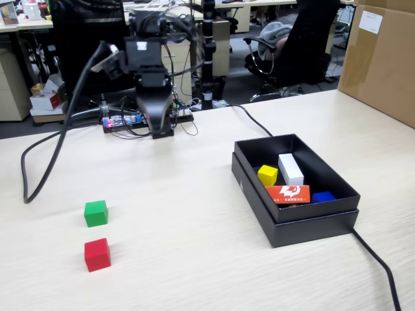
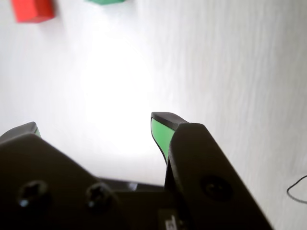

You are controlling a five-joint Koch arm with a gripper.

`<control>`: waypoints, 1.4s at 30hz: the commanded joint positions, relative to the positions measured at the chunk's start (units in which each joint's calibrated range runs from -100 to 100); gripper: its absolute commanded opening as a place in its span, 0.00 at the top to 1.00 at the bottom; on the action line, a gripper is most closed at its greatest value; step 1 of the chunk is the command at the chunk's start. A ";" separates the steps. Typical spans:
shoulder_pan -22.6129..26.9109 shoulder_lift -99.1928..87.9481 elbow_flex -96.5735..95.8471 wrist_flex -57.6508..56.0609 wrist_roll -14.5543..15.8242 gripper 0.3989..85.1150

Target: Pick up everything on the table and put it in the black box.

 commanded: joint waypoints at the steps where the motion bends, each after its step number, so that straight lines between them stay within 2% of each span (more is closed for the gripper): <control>1: -2.83 3.64 -1.89 8.13 -3.03 0.45; 6: -6.40 14.08 -1.44 15.73 -5.91 0.46; 18: -10.70 29.91 4.82 18.67 -7.96 0.46; 39: -9.82 42.65 10.98 20.14 -8.45 0.48; 42: -9.62 43.68 12.07 20.14 -8.45 0.54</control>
